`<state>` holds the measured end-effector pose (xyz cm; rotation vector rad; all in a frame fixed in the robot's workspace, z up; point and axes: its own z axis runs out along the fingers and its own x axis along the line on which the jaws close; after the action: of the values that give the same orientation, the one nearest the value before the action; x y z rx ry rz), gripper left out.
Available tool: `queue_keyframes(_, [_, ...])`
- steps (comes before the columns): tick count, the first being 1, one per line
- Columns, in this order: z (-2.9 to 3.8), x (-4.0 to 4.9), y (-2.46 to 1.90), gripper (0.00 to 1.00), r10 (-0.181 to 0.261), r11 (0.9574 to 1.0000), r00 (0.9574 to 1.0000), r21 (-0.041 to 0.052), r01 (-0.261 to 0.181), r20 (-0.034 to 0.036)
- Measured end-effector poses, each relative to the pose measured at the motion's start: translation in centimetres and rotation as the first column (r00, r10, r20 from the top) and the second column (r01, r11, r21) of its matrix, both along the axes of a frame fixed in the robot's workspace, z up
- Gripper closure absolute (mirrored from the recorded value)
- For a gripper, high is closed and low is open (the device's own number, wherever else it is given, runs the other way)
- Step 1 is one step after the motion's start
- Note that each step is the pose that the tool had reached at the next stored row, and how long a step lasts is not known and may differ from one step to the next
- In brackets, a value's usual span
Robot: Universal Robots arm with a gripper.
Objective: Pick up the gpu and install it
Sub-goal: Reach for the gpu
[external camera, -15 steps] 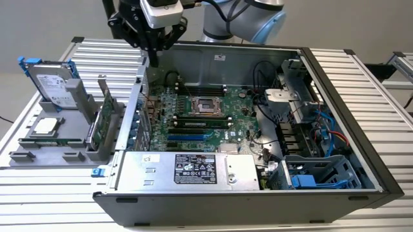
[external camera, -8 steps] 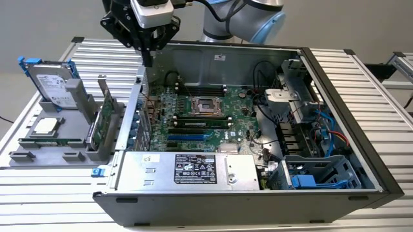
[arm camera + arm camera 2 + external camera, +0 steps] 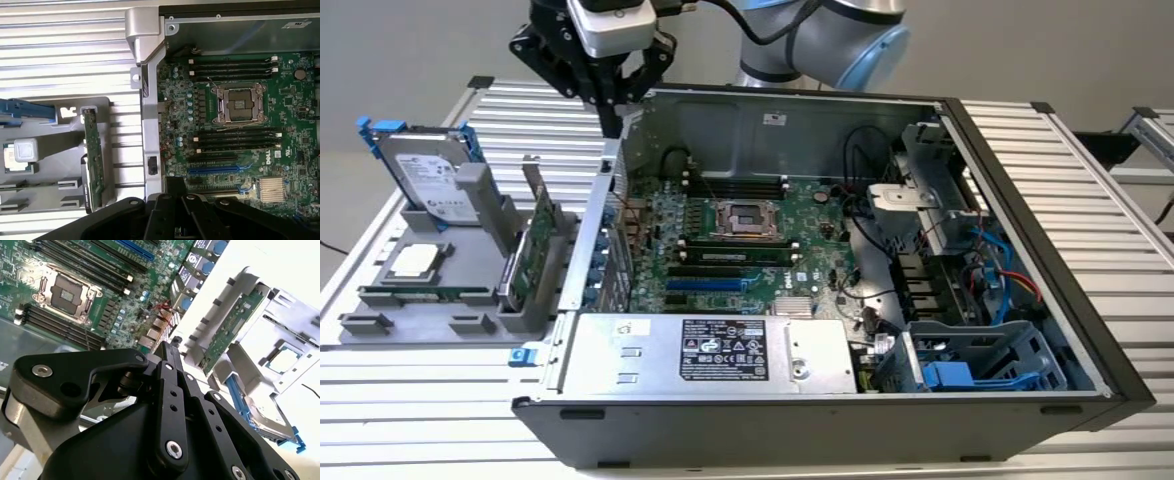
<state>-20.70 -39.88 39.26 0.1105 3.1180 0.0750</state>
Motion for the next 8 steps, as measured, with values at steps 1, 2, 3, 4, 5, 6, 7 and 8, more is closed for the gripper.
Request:
queue_keyframes(1, [0.00,-0.16,0.00,1.00,0.000,1.0000,1.0000,-0.0001,0.000,0.0000])
queue_keyframes(2, [0.00,-0.32,0.00,1.00,0.000,1.0000,1.0000,-0.0001,0.000,0.0000])
queue_keyframes(3, [0.00,-0.47,0.00,1.00,0.000,1.0000,1.0000,0.0000,0.000,0.0000])
queue_keyframes(4, [0.00,-0.63,0.00,1.00,0.000,1.0000,1.0000,0.0000,0.000,0.0000])
queue_keyframes(5, [0.00,-0.78,0.00,1.00,0.000,1.0000,1.0000,0.0000,0.000,0.0000])
queue_keyframes(6, [0.00,-0.94,0.00,1.00,0.000,1.0000,1.0000,0.0000,0.000,0.0000])
queue_keyframes(7, [0.00,-1.08,0.00,1.00,0.000,1.0000,1.0000,0.0000,0.000,0.0000])
queue_keyframes(8, [0.00,-1.24,0.00,1.00,0.000,1.0000,1.0000,-0.0001,0.000,-0.0001])
